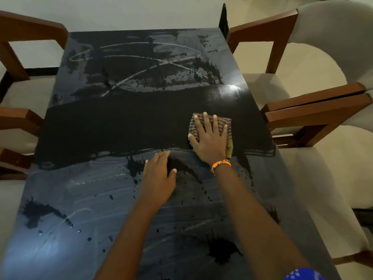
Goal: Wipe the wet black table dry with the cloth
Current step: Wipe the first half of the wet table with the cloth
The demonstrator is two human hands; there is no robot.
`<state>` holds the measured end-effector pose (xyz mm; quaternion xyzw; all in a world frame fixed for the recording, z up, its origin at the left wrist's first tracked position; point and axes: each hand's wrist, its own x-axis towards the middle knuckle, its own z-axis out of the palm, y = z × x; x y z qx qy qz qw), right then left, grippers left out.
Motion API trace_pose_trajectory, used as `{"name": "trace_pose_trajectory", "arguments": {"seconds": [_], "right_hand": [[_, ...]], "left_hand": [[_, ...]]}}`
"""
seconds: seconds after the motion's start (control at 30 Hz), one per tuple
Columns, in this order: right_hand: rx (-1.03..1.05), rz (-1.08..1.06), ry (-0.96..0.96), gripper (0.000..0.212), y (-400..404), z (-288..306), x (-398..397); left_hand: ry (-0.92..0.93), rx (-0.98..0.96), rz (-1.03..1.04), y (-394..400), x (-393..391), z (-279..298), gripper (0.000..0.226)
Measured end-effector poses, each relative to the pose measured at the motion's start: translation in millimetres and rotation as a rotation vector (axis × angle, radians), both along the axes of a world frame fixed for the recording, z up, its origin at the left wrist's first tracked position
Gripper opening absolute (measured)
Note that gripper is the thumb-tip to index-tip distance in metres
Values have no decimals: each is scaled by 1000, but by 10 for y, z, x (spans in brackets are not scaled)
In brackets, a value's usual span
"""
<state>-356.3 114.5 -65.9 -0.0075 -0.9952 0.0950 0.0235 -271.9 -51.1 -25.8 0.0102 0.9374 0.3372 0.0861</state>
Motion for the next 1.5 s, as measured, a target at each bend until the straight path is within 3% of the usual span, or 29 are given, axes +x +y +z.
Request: {"name": "trace_pose_trajectory", "arguments": {"seconds": [0.53, 0.67, 0.9, 1.03, 1.2, 1.37, 1.5], "right_hand": [[-28, 479, -37, 64, -3332, -6, 127], [12, 606, 4, 62, -3816, -63, 30], [61, 645, -101, 62, -3977, -48, -492], [63, 623, -66, 64, -3972, -40, -129], [38, 714, -37, 65, -3803, -15, 617], [69, 656, -69, 65, -3158, 56, 716], [112, 410, -66, 67, -2338, 84, 636]], "left_hand": [[12, -93, 375, -2548, 457, -61, 54], [36, -27, 424, -2981, 542, -127, 53], [-51, 219, 458, -3164, 852, -287, 53], [-54, 258, 434, -3178, 963, -286, 47], [-2, 169, 416, -3044, 1046, -302, 48], [34, 202, 519, -2965, 1050, -292, 44], [22, 216, 554, -2948, 1050, -305, 42]]}}
